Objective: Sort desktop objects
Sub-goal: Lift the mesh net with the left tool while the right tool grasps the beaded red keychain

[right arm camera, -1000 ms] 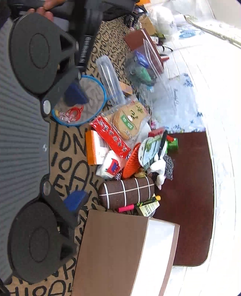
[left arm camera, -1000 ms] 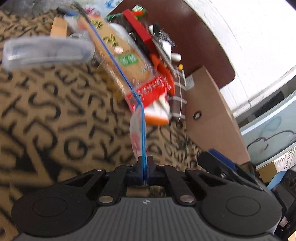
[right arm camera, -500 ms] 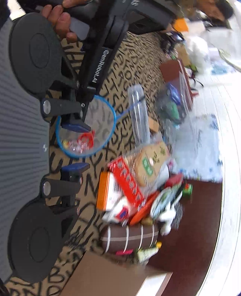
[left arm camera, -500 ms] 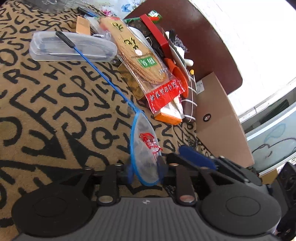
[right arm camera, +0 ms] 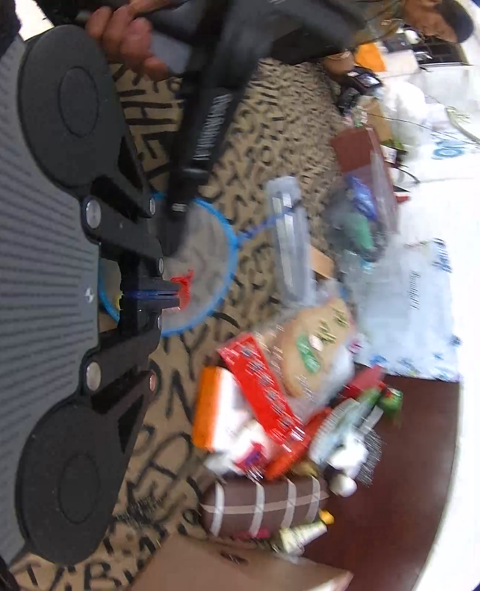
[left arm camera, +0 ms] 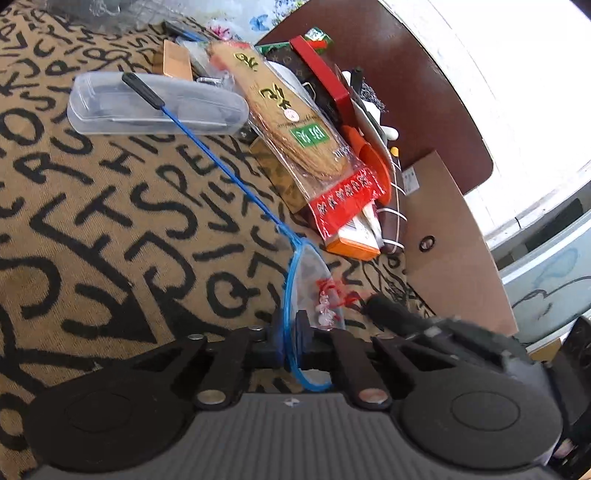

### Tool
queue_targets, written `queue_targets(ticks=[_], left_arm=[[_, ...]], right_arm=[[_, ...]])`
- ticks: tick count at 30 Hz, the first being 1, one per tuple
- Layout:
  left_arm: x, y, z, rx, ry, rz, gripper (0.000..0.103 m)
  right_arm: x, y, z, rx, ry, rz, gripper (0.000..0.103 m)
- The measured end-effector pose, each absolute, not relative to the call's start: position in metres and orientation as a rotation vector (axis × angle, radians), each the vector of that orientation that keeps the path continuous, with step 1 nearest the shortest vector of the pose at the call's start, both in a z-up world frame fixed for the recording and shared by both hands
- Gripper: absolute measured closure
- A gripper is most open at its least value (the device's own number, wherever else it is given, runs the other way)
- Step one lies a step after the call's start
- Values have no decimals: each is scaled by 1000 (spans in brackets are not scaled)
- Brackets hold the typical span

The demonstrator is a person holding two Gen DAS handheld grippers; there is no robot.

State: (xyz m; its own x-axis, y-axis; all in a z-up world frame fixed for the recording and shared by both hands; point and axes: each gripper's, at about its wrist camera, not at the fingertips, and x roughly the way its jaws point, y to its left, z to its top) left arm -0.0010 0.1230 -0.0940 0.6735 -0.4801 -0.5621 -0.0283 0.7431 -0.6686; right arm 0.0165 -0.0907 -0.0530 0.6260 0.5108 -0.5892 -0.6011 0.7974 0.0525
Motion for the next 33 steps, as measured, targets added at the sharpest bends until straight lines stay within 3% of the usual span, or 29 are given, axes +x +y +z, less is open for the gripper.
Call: queue_targets(ticks=[12, 16, 17, 18, 19, 20, 24, 25, 27, 31, 32, 33], left_arm=[[-19, 100, -85, -557, 851, -367, 100], [-16, 104, -89, -642, 855, -330, 87], [-15, 106, -89, -668, 848, -325, 75], [-15, 108, -89, -693, 835, -322, 61], [-14, 109, -88, -712, 821, -318, 56], [-14, 109, -87, -724, 809, -308, 48], [-7, 109, -85, -765, 791, -266, 37], [-3, 109, -84, -771, 789, -257, 37], [4, 109, -84, -769, 775, -242, 36], [17, 106, -82, -726, 770, -227, 43], [19, 104, -81, -692, 773, -223, 56], [20, 101, -80, -657, 782, -221, 76]], right_arm=[[-13, -174, -30, -55, 578, 448, 103], [-9, -179, -51, -51, 680, 425, 103], [-9, -177, -55, -60, 702, 425, 102], [-10, -175, -58, -73, 714, 432, 91], [-10, -172, -61, -85, 722, 438, 65], [-11, -169, -64, -99, 723, 440, 54], [-13, -161, -70, -138, 707, 438, 37], [-11, -159, -72, -141, 713, 432, 28], [-9, -157, -75, -151, 718, 420, 22], [-4, -154, -83, -129, 746, 437, 22], [-4, -153, -85, -124, 748, 455, 22], [-5, -152, -86, -121, 747, 474, 23]])
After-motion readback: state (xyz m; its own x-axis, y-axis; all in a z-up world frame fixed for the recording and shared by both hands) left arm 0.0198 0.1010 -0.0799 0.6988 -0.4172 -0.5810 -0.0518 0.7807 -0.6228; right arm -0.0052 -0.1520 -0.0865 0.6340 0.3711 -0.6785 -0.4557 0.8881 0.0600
